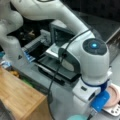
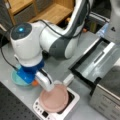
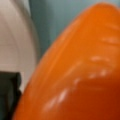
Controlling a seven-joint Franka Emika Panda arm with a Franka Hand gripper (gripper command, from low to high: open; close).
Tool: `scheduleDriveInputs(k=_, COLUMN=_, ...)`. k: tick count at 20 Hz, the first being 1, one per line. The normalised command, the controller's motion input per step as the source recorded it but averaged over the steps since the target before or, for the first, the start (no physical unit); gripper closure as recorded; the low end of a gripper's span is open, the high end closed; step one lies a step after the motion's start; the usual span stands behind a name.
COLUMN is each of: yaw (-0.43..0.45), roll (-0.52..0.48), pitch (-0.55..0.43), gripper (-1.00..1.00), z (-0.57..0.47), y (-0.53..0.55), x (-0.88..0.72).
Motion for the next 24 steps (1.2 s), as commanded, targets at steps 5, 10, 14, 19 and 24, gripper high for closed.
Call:
scheduleDriveInputs(k=5, yaw=-0.056, roll=-0.162, pitch=0.15, gripper=1.0, z=0.12, y=0.3, x=0.15)
scheduleDriveInputs(k=10, yaw=-0.023, roll=-0.185, pitch=0.147, gripper=1.0, z=0.09, y=0.3, x=0.17)
scheduleDriveInputs(k=14, yaw=-0.016, roll=-0.216, pitch=0.131, gripper=1.0, z=0.07, y=0.27, x=0.21)
scheduleDriveInputs(k=19, yaw=-0.029, roll=-0.227, pitch=0.122, gripper=1.0, z=0.07, y=0.25, x=0.24)
scheduleDriveInputs(k=24, yaw=-0.01, roll=-0.239, pitch=0.118, gripper=1.0, z=0.06, y=0.17, x=0.27)
